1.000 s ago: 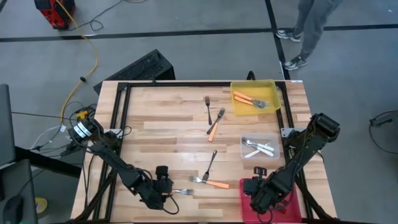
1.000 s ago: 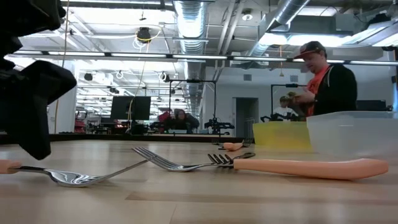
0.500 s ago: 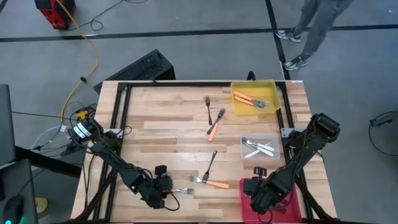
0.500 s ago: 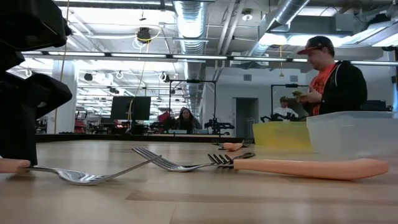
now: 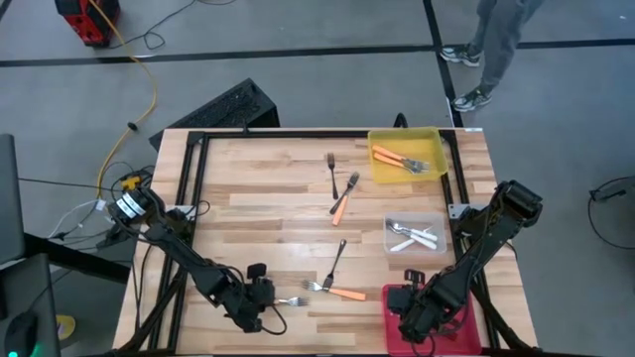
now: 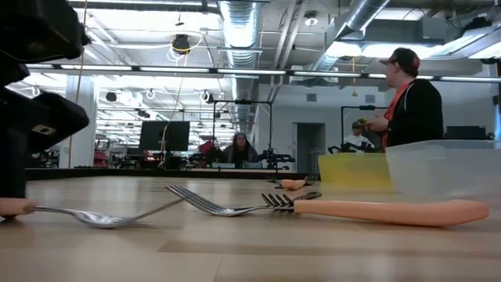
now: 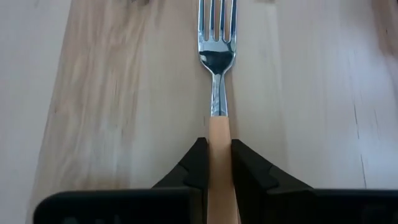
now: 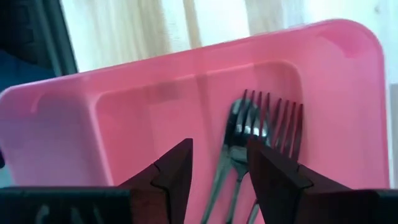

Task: Sort silverware by color (type)
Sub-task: Put the orange fork into the yellow bin

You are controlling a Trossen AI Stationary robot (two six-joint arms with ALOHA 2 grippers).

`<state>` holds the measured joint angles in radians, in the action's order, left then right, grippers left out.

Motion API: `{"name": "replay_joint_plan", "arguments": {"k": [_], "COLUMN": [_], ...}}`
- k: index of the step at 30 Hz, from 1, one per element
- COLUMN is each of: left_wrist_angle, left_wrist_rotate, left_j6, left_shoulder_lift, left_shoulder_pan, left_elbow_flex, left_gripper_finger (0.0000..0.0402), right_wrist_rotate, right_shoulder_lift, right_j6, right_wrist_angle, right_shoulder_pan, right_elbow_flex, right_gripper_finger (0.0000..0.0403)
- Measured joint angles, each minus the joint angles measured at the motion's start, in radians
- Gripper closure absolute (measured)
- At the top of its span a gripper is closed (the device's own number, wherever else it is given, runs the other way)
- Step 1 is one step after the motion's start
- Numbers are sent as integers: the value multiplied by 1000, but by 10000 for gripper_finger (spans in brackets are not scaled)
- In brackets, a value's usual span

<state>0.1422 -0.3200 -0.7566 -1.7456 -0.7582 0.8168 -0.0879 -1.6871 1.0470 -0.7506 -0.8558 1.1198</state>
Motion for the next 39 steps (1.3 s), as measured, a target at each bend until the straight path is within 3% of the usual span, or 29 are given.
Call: {"name": "replay_joint_plan", "arguments": {"k": [11,20,25,31,34,39], "left_wrist_angle": [171,180,170,-11,-159,-333], "left_wrist_rotate": [-90,-221,-353,-466,-389,-153], "left_j6": [37,119,189,405,576,766], "left_shoulder_lift": [132,232,303,377,393,406], "left_shoulder_pan": [39,70,87,101,125,216], "left_elbow_flex": [-3,-1,-1,0,0,0], "left_gripper_finger": [376,376,376,376,376,376], "right_wrist_rotate": [8,-58,-230,-665,-820,-866], "right_shoulder_lift": [17,162,266,364,410,477], "right_j6": [-49,-37,-131,-427,-554,-788], "right_wrist_angle": [-57,-84,-41,17,26,92], "right_shoulder_pan": [-15,-15,-21,-71,-80,-36], "right_elbow_flex": [51,52,52,52,52,51], "right_gripper_finger": [225,238,244,244,244,244]}}
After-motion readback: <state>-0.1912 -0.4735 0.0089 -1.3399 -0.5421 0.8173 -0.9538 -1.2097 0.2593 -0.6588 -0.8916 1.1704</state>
